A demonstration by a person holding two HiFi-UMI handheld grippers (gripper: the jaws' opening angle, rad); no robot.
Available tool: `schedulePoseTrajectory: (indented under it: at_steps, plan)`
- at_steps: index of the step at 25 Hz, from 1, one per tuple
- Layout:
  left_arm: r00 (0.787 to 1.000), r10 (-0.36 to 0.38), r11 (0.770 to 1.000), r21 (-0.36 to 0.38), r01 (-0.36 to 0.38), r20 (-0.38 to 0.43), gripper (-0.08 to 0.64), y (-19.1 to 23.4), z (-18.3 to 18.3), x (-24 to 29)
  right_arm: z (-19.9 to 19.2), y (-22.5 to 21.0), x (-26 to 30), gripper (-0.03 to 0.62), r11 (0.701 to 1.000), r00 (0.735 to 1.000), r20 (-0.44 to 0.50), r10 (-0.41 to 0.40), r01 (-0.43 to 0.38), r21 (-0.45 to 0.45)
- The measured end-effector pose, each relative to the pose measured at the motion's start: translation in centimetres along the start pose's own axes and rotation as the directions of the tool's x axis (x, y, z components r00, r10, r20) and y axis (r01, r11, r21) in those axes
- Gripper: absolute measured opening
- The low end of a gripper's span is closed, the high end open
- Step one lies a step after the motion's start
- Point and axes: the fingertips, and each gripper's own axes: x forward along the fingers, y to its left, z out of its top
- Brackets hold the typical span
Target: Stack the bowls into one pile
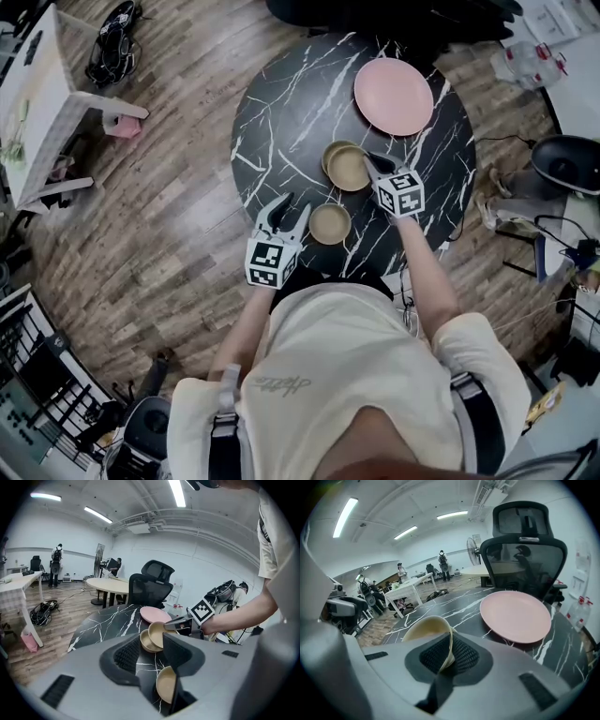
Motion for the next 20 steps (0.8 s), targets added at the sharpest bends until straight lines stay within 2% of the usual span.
schedulePoseTrajectory:
  at_steps: [20]
  plan:
    - [0.999, 0.051, 0.998, -0.040, -0.052, -0.008, 0.169, 2.2, -0.5, 0.4, -0.6, -0.8, 3.6, 0.026, 1.000, 0.999, -0.051, 0.008, -0.009, -0.026]
